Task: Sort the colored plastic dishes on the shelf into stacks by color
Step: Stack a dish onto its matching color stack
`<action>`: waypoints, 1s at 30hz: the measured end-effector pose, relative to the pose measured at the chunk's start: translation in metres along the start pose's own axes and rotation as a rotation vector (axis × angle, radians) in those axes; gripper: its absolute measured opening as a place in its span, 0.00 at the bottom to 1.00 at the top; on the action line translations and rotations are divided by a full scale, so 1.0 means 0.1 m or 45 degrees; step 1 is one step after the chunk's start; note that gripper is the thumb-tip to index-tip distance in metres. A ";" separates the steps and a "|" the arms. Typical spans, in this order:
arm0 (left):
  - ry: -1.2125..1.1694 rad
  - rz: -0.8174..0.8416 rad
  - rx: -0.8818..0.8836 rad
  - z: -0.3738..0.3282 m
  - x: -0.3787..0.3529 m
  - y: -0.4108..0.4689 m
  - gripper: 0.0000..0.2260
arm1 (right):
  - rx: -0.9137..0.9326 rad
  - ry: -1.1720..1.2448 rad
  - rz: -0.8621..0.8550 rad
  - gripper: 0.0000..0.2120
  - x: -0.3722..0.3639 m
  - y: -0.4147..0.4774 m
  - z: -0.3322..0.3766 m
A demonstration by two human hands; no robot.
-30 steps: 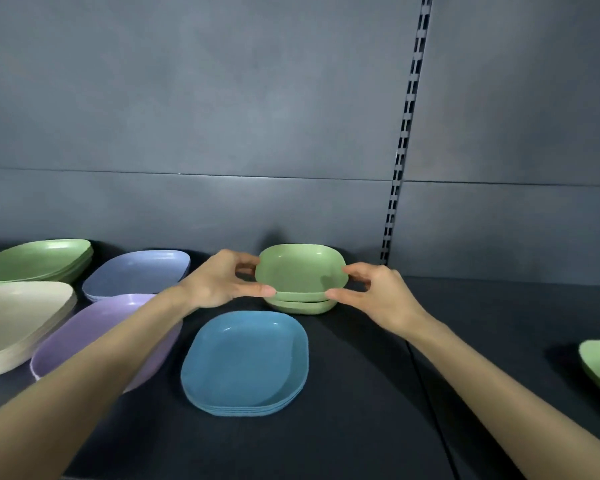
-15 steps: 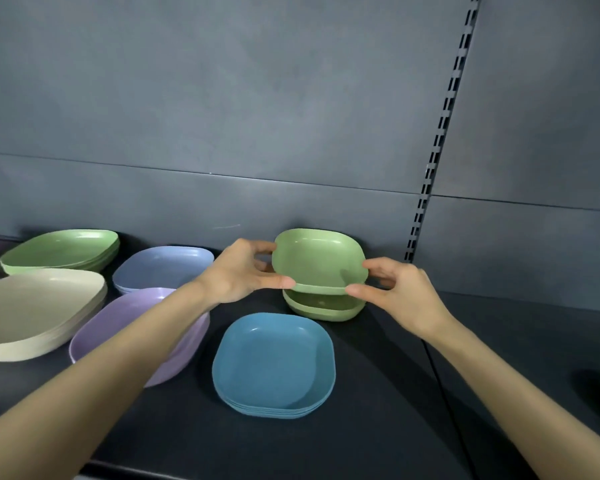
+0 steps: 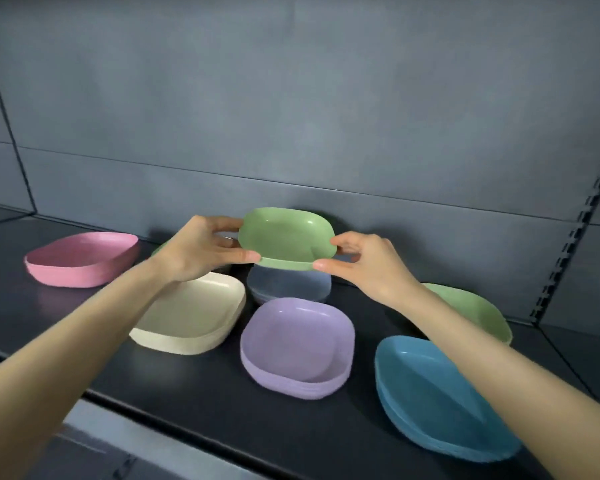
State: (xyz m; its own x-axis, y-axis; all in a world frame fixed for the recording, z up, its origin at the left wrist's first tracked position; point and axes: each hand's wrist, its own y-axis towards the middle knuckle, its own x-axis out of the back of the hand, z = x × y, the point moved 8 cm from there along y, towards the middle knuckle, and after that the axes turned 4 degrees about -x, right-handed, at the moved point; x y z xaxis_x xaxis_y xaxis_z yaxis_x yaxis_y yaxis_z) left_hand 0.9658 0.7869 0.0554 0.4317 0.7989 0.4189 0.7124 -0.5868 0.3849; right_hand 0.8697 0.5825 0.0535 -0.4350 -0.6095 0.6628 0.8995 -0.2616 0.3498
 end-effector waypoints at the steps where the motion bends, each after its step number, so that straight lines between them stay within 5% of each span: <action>1: 0.004 0.001 0.002 0.08 0.18 0.00 0.16 | -0.002 0.010 0.017 0.31 -0.16 0.09 0.11; 6: 0.067 0.041 0.087 0.59 1.01 0.07 0.18 | -0.058 -0.016 0.112 0.30 -0.95 0.49 0.55; 10: 0.041 0.220 0.112 0.89 1.32 0.24 0.37 | -0.141 -0.012 0.085 0.26 -1.31 0.70 0.69; 15: 0.188 0.392 0.146 1.24 1.38 0.41 0.33 | -0.243 -0.089 0.091 0.26 -1.58 0.83 0.66; 22: 0.566 0.547 0.033 1.54 1.40 0.54 0.44 | -0.286 -0.143 0.100 0.22 -1.69 0.91 0.63; 30: 0.797 0.530 -0.044 1.59 1.44 0.53 0.31 | -0.274 -0.241 0.180 0.28 -1.78 0.93 0.63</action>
State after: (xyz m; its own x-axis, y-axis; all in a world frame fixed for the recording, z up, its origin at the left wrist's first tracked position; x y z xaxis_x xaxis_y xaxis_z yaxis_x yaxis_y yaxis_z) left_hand 1.1539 0.8919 0.0056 0.2590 0.2918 0.9207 0.5371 -0.8358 0.1138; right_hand 1.0280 0.7138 0.0096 -0.2863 -0.5066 0.8132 0.9307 -0.3486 0.1105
